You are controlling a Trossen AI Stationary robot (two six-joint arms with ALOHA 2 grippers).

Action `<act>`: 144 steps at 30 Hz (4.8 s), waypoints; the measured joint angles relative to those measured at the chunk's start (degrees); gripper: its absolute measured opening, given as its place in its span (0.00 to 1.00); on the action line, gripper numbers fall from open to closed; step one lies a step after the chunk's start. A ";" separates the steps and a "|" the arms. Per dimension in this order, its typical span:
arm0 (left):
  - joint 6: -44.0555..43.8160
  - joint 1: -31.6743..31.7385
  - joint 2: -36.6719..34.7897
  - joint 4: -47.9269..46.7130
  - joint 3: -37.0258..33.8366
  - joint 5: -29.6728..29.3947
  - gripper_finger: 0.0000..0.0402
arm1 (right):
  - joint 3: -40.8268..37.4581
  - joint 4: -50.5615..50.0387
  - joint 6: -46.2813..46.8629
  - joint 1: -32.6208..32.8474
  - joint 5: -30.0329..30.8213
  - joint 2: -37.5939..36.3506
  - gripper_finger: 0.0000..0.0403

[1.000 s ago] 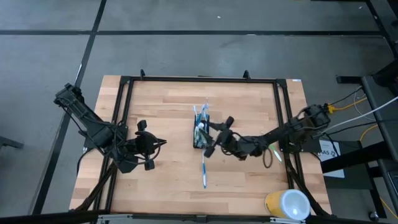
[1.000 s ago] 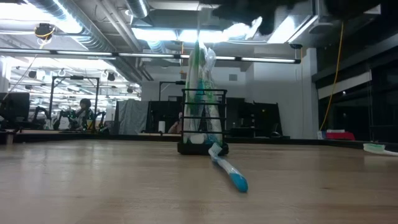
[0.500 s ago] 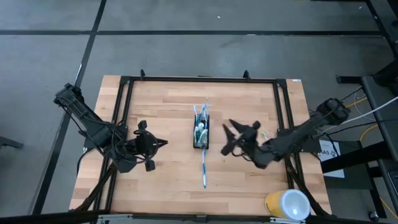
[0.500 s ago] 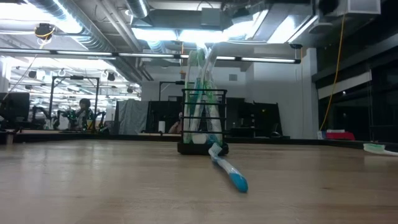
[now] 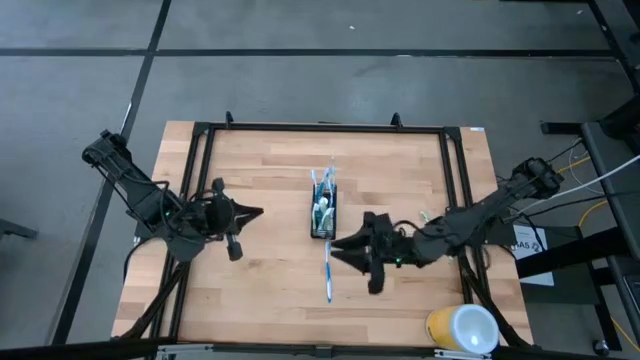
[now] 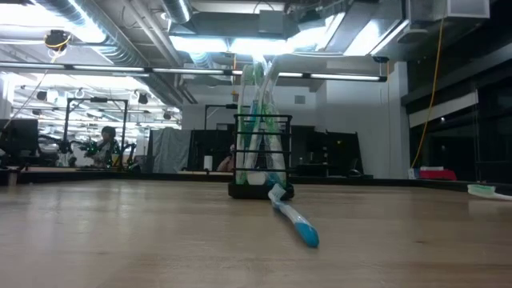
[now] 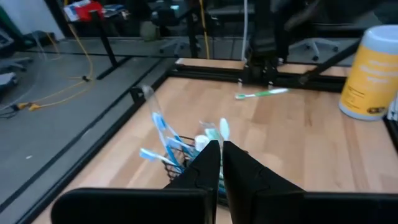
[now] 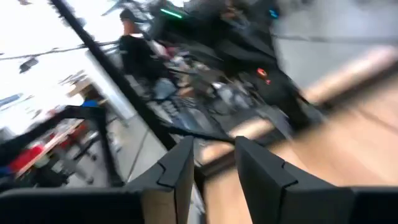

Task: Pick & Place toothbrushing station
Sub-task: Put the green toothbrush into the black organizer

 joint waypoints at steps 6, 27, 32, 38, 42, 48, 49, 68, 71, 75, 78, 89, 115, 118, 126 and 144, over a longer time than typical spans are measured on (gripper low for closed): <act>3.11 0.53 -1.34 2.06 0.00 -1.42 0.04 | 30.01 -50.65 0.48 0.10 -1.14 2.54 0.26; 6.72 0.27 -1.39 4.06 0.00 -4.07 0.04 | 19.01 -107.05 15.46 -15.48 -24.41 9.53 0.25; 6.68 0.27 -1.39 4.04 0.00 -2.87 0.04 | 5.76 -107.13 10.83 -19.30 -26.67 8.67 0.25; 6.05 0.27 -1.37 4.19 0.00 -1.78 0.04 | -5.77 -101.21 6.77 -22.92 -30.47 6.51 0.25; 5.30 0.27 -1.37 4.23 0.00 -1.67 0.04 | -10.05 -94.84 5.51 -24.24 -32.13 4.27 0.25; 4.37 0.27 -1.37 5.99 0.00 -1.51 0.04 | -15.14 -92.91 5.54 -27.93 -30.31 0.42 0.29; 4.61 0.37 -1.37 6.81 0.00 -1.51 0.04 | -16.69 -92.23 5.55 -29.03 -30.50 -0.40 0.30; 16.40 4.22 -1.37 18.29 3.27 -1.17 0.04 | -33.77 -73.31 5.49 -33.89 -34.15 -5.26 0.38; 18.03 4.29 -1.39 18.35 4.16 -1.22 0.04 | -34.67 -72.13 5.51 -33.91 -33.96 -5.41 0.36; 18.50 4.93 -1.37 18.34 4.42 -1.02 0.04 | -34.85 -70.68 5.48 -33.84 -33.57 -5.51 0.28; 18.50 5.36 -1.37 18.31 4.42 -0.88 0.04 | -34.90 -69.69 5.64 -33.80 -33.64 -5.52 0.16; 19.54 5.38 -1.39 17.48 4.50 -1.02 0.04 | -28.39 -51.18 8.79 -34.09 -22.07 -9.03 0.00; 17.42 4.86 -1.37 15.72 4.50 -0.77 0.04 | -14.86 -44.12 -3.29 -36.52 -18.47 -4.89 0.16; 16.44 4.86 -1.37 15.61 4.50 -0.75 0.04 | -14.86 -45.64 -9.60 -39.32 -21.19 -4.16 0.25; 14.96 4.94 -1.37 15.63 4.50 -1.29 0.04 | -14.86 -46.65 -16.81 -52.00 -32.32 -2.58 0.37; 12.90 4.94 -1.37 15.74 4.50 -2.67 0.04 | -14.86 -42.38 -23.89 -59.77 -43.26 9.00 0.27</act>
